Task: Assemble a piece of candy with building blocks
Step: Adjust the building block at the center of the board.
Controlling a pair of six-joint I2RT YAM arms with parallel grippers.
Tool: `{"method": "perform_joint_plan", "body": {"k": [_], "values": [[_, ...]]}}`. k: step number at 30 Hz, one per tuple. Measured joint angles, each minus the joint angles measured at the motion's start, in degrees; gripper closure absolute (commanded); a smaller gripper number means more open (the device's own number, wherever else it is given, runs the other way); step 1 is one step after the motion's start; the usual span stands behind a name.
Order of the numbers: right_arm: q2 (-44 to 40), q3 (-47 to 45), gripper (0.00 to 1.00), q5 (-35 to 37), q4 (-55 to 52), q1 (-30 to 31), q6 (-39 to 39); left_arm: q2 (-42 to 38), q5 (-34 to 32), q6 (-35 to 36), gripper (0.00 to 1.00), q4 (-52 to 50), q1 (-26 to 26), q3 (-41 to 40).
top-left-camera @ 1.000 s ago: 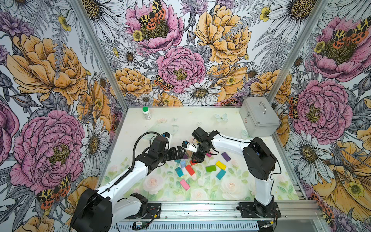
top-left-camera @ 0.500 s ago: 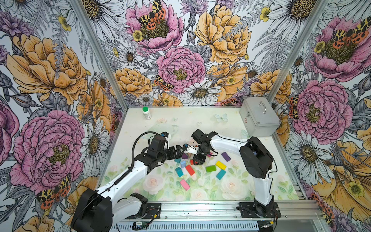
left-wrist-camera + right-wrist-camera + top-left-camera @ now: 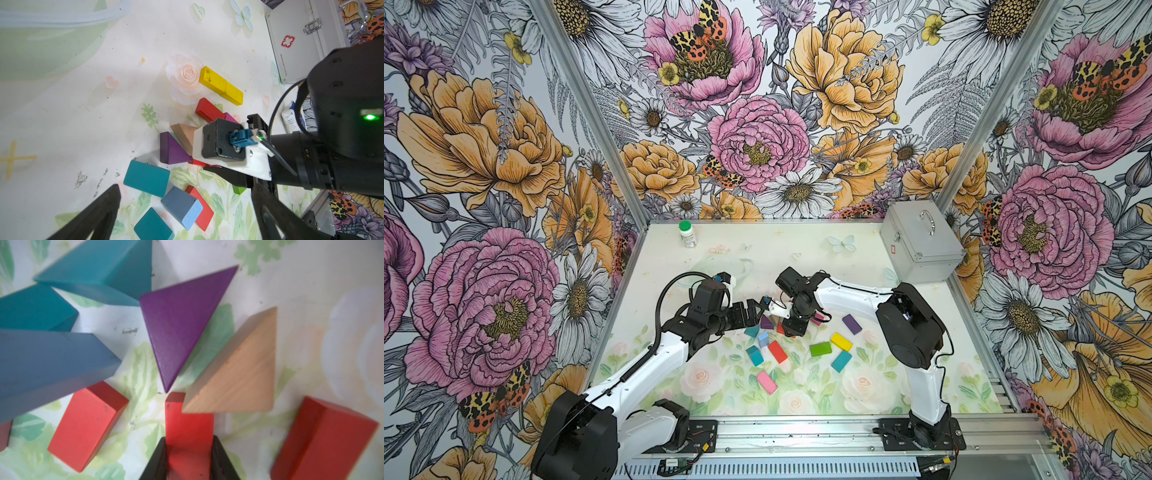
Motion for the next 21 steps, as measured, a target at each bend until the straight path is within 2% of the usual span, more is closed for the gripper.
{"method": "perform_joint_plan", "body": {"k": [5, 12, 17, 21], "values": [[0.9, 1.36, 0.75, 0.04, -0.11, -0.02, 0.81, 0.0, 0.02, 0.0, 0.01, 0.0, 0.17, 0.0], [0.87, 1.42, 0.57, 0.02, -0.09, -0.28, 1.29, 0.02, 0.22, 0.02, 0.01, -0.24, 0.59, 0.63], [-0.83, 0.26, 0.53, -0.04, -0.07, -0.63, 1.53, 0.33, 0.46, 0.02, 0.02, -0.31, 0.63, 1.2], [-7.17, -4.46, 0.52, -0.17, -0.07, -1.09, 2.19, 0.39, 0.48, 0.02, 0.01, -0.37, 0.63, 1.2]]}}
